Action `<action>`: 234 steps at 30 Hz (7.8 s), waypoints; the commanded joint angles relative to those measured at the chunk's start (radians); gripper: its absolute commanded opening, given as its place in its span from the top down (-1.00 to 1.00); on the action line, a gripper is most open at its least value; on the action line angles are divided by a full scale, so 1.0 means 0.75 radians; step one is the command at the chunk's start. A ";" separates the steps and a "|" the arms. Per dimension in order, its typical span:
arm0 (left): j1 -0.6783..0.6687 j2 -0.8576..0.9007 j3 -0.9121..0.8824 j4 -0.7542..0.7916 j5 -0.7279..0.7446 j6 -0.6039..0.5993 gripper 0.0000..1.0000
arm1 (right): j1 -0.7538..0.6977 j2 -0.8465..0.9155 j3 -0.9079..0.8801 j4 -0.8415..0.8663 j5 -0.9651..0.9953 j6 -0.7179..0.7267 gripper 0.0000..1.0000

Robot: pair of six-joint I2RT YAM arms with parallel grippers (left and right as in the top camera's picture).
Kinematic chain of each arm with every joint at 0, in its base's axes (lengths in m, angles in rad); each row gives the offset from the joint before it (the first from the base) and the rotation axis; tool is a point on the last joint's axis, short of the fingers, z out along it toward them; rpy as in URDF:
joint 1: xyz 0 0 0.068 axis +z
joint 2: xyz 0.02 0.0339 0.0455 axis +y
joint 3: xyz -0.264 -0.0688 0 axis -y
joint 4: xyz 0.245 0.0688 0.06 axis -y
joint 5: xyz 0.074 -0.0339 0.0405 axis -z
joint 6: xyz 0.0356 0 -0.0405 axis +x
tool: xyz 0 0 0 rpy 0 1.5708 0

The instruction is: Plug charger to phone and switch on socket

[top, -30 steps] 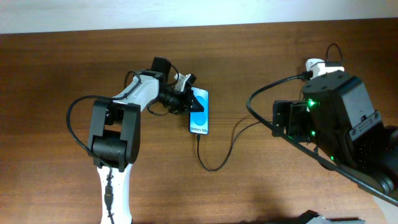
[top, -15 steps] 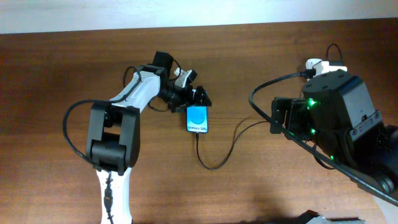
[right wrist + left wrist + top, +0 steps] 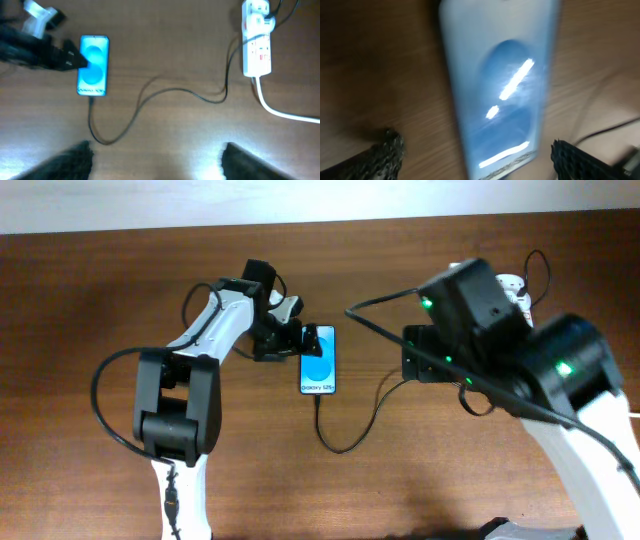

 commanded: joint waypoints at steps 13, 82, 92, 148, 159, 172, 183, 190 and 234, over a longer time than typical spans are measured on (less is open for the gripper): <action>0.047 -1.410 -0.100 -0.201 -0.585 -0.038 -0.99 | -1.147 0.365 -0.016 0.157 -0.270 0.186 0.92; 0.165 -2.787 -0.118 -0.943 -0.846 -0.037 -0.99 | -1.264 -0.009 0.539 0.499 -0.395 0.079 0.87; 0.215 -2.961 0.027 -0.943 -0.846 -0.037 -0.99 | -1.261 -0.337 0.532 0.714 -0.529 0.073 0.60; 0.269 -2.956 -2.133 0.917 -0.690 -0.082 -0.99 | -1.063 -1.221 -0.336 1.180 -0.554 0.084 -0.97; 0.269 -2.956 -2.133 0.917 -0.690 -0.082 -0.99 | -1.063 -1.221 -0.337 0.651 -0.530 0.080 -0.97; 0.269 -2.956 -2.133 0.917 -0.690 -0.082 -0.99 | -1.063 -1.221 -0.920 0.863 -0.520 -0.041 -0.97; 0.269 -2.956 -2.133 0.917 -0.689 -0.082 -0.99 | -0.855 -1.702 -1.677 1.480 -0.232 -0.041 -0.97; 0.269 -2.956 -2.133 0.917 -0.690 -0.082 -0.99 | -0.855 -1.878 -2.242 2.092 -0.237 -0.041 -0.97; 0.260 -2.974 -2.221 1.223 -0.689 -0.082 -0.99 | -0.851 -1.960 -2.587 2.035 -0.268 -0.315 -0.97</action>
